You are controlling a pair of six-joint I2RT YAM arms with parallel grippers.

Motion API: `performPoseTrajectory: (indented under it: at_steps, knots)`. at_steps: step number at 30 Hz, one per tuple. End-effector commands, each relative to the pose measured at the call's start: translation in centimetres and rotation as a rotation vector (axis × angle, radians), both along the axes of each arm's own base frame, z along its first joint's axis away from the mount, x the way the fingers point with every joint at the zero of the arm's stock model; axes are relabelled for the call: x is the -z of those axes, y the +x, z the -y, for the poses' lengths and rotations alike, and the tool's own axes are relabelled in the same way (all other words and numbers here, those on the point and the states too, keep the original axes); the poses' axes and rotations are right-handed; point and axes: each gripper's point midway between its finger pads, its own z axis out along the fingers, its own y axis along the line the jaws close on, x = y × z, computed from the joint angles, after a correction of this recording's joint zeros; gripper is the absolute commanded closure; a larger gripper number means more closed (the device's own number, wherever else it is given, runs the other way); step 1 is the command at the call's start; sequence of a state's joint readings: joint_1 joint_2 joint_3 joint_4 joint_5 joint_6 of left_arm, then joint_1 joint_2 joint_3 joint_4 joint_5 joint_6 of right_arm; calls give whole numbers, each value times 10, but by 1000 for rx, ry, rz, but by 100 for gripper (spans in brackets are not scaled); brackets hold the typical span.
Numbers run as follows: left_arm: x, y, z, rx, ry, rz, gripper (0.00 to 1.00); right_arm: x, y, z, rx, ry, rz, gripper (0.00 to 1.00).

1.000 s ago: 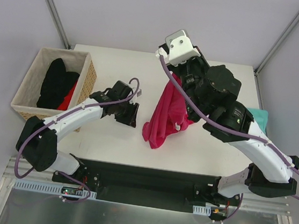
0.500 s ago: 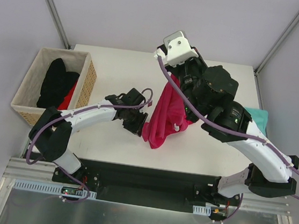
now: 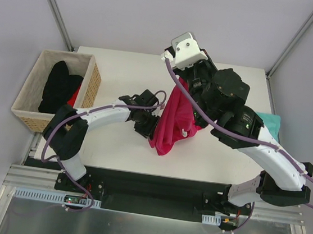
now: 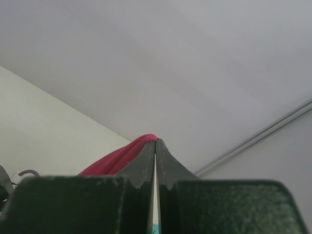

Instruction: Fold and stack the t-shirts

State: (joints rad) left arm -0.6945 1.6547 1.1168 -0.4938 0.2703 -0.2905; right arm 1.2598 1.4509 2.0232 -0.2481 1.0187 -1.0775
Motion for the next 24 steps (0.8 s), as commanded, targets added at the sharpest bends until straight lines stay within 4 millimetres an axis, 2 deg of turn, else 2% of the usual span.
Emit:
performPoseTrajectory:
  at_steps: [1,13,24]
  knots:
    - [-10,7,17,44,-40,14,69,-23,-6,28,32,103,27,99]
    - [0,3,29,71,-72,-36,69,-27,-7,31,31,110,32,99]
    - [10,6,33,75,-60,-57,66,-28,-8,35,39,108,27,99]
